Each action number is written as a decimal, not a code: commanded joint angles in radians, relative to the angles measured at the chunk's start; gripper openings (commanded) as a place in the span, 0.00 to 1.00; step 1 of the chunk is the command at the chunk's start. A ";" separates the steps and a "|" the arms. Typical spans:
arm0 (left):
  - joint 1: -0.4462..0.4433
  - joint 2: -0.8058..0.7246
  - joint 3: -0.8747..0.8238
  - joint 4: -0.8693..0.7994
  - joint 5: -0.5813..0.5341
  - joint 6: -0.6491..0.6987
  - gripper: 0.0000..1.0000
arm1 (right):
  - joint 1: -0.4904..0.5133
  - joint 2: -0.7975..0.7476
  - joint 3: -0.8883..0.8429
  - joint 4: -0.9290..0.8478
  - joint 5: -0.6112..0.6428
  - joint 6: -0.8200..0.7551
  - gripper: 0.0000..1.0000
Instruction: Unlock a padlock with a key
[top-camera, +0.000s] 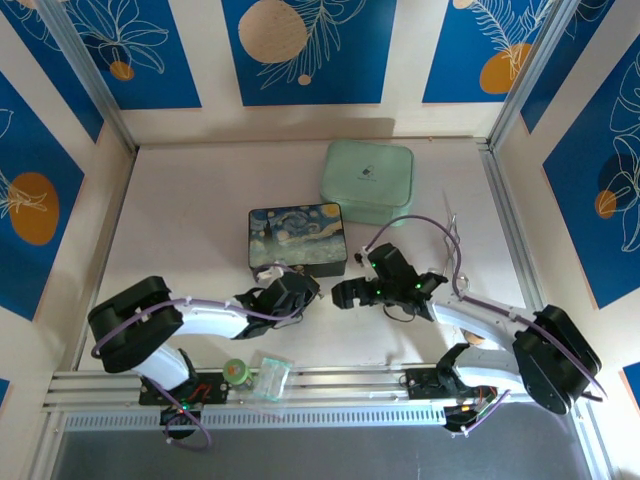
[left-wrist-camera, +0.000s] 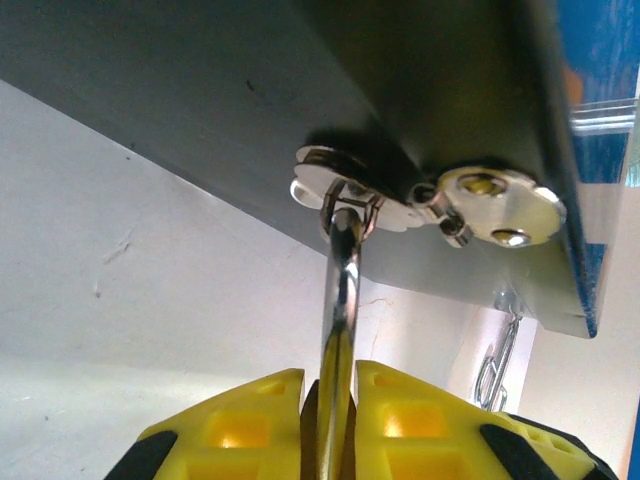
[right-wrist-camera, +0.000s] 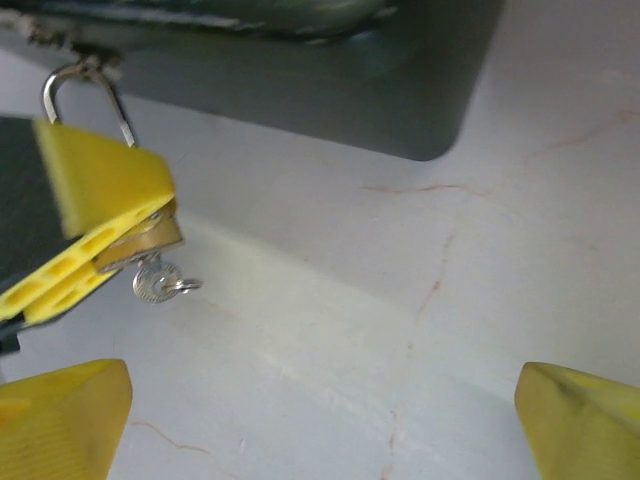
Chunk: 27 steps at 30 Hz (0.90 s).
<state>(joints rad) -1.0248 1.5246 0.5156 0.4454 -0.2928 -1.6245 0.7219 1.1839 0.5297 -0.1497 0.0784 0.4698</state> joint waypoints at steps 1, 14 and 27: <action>0.003 -0.029 0.004 -0.017 0.035 0.026 0.00 | 0.034 0.018 0.019 0.031 -0.014 -0.089 0.91; 0.003 -0.050 0.015 -0.018 0.052 0.039 0.00 | 0.112 0.157 0.041 0.241 -0.130 -0.193 0.51; -0.006 -0.064 0.020 -0.026 0.059 0.044 0.00 | 0.157 0.241 0.068 0.287 -0.028 -0.226 0.30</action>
<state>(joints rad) -1.0248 1.4933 0.5152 0.4137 -0.2588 -1.6135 0.8715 1.4117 0.5762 0.1120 0.0315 0.2581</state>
